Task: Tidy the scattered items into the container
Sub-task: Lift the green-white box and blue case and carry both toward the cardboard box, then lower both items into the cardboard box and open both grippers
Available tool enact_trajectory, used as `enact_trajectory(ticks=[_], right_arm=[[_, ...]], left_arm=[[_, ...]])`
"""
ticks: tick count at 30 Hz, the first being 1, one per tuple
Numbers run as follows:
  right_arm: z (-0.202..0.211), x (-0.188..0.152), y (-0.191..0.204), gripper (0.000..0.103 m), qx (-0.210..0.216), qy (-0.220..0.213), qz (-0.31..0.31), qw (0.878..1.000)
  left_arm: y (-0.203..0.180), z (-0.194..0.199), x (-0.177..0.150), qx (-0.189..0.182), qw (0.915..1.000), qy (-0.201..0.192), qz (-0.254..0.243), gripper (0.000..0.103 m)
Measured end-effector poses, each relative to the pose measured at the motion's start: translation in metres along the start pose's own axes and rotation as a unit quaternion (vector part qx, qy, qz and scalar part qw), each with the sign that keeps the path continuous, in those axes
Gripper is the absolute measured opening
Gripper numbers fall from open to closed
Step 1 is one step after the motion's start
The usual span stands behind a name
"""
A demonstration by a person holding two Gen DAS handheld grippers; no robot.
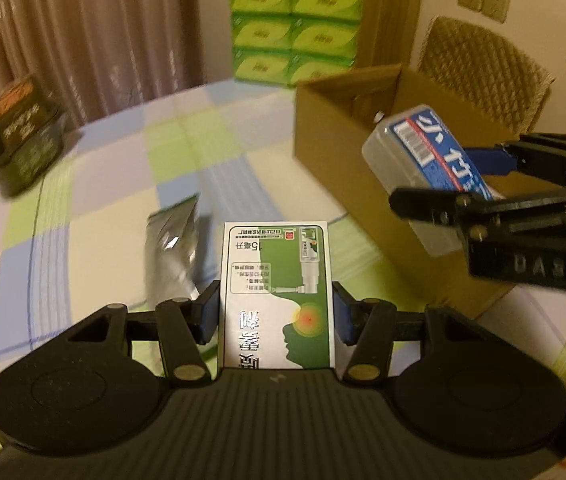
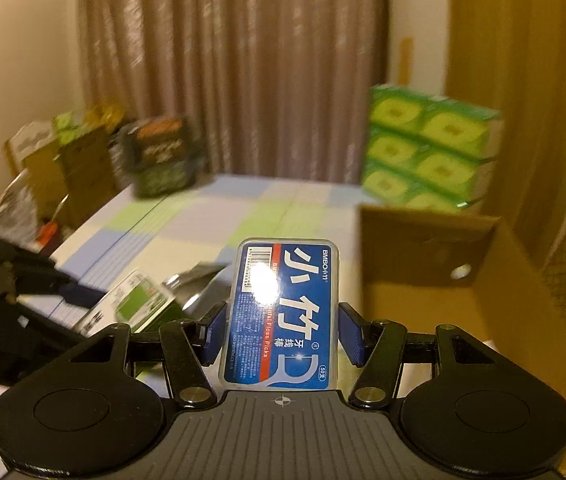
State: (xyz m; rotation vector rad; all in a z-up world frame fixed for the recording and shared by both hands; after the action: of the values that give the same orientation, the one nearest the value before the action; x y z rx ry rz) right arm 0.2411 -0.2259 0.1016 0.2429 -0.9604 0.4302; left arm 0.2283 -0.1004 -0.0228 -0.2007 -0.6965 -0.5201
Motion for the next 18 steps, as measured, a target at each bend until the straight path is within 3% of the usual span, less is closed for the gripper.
enact_trajectory(ticks=[9,18], right_arm=[[0.028,0.015,-0.071,0.055,-0.078,-0.034,-0.034,0.996],[0.029,-0.006,-0.129,0.055,-0.126,-0.009,-0.065,0.990]], left_arm=[[-0.053,-0.009,0.048,-0.041,0.9986,-0.033,-0.004,0.050],[-0.104,-0.026,0.081,-0.097,0.9945,-0.038,-0.005,0.050]])
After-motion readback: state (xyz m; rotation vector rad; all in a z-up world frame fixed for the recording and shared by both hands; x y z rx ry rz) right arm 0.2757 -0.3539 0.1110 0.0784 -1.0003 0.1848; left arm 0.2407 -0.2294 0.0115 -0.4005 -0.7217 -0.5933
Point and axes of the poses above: each gripper's, at about its wrist camera, not at the fingertips, and z roughly against the way its jaws point, y to its left, x to its top, the point moved 4 cm from there along -z, roughly the way its jaws point, and after that the axes turned 1 degree about z, right-handed, at the moved point
